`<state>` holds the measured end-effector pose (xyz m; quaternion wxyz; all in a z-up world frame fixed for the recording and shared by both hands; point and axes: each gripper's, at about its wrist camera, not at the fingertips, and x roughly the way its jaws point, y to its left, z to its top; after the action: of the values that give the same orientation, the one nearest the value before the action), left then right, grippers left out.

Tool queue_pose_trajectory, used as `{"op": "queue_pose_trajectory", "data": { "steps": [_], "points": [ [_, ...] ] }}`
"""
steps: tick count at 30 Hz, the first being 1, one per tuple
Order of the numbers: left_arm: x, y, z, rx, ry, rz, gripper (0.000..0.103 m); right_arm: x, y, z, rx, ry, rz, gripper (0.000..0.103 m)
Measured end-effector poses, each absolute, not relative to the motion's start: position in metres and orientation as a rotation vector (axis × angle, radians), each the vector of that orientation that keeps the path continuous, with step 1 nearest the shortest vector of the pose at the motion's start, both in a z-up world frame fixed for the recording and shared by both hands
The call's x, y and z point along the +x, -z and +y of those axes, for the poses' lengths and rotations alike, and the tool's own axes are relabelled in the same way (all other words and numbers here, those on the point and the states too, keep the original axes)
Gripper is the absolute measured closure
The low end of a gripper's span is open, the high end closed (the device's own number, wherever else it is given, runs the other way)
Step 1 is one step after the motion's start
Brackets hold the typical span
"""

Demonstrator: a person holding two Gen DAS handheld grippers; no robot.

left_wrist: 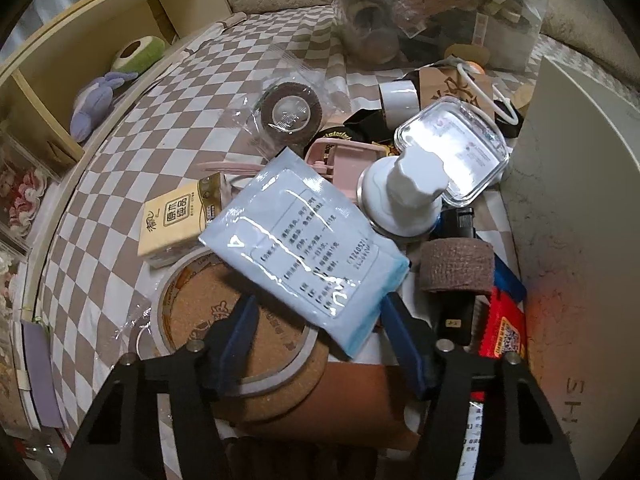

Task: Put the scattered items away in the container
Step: 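Grasp the white packet with the left tool while the right tool grasps the pink knitted item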

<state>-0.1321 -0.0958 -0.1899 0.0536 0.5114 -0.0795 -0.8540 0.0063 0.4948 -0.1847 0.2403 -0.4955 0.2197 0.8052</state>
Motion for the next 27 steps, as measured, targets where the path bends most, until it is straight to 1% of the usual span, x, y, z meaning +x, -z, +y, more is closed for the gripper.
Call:
{"op": "queue_pose_trajectory", "data": {
  "steps": [1,2,3,4,5,6,10,17,25,27],
  "points": [
    [-0.133,0.19,-0.098,1.558,2.6,-0.219,0.05,0.007,0.184,0.495,-1.352,-2.211,0.605,0.058],
    [-0.133,0.188,-0.101,1.562,2.608,-0.178,0.056,0.008,0.183,0.495,-1.349,-2.223,0.612,0.065],
    [-0.134,0.188,-0.103,1.568,2.616,-0.144,0.064,0.009,0.182,0.494,-1.347,-2.237,0.622,0.071],
    [-0.134,0.187,-0.105,1.582,2.628,-0.091,0.068,0.009,0.181,0.493,-1.34,-2.253,0.628,0.074],
    [-0.134,0.187,-0.108,1.597,2.632,-0.023,0.071,0.009,0.18,0.492,-1.331,-2.268,0.635,0.082],
    [-0.134,0.186,-0.111,1.597,2.634,0.006,0.073,0.01,0.178,0.49,-1.321,-2.282,0.644,0.086],
    [-0.135,0.181,-0.116,1.576,2.642,0.071,0.076,0.011,0.164,0.485,-1.241,-2.337,0.65,0.088],
    [-0.136,0.176,-0.119,1.538,2.652,0.117,0.079,0.02,0.138,0.482,-1.054,-2.451,0.718,0.088],
    [-0.124,0.165,-0.13,1.485,2.68,0.176,0.083,0.029,0.108,0.474,-0.878,-2.534,0.725,0.089],
    [-0.123,0.161,-0.132,1.466,2.687,0.195,0.085,0.033,0.103,0.474,-0.84,-2.552,0.753,0.089]
  ]
}}
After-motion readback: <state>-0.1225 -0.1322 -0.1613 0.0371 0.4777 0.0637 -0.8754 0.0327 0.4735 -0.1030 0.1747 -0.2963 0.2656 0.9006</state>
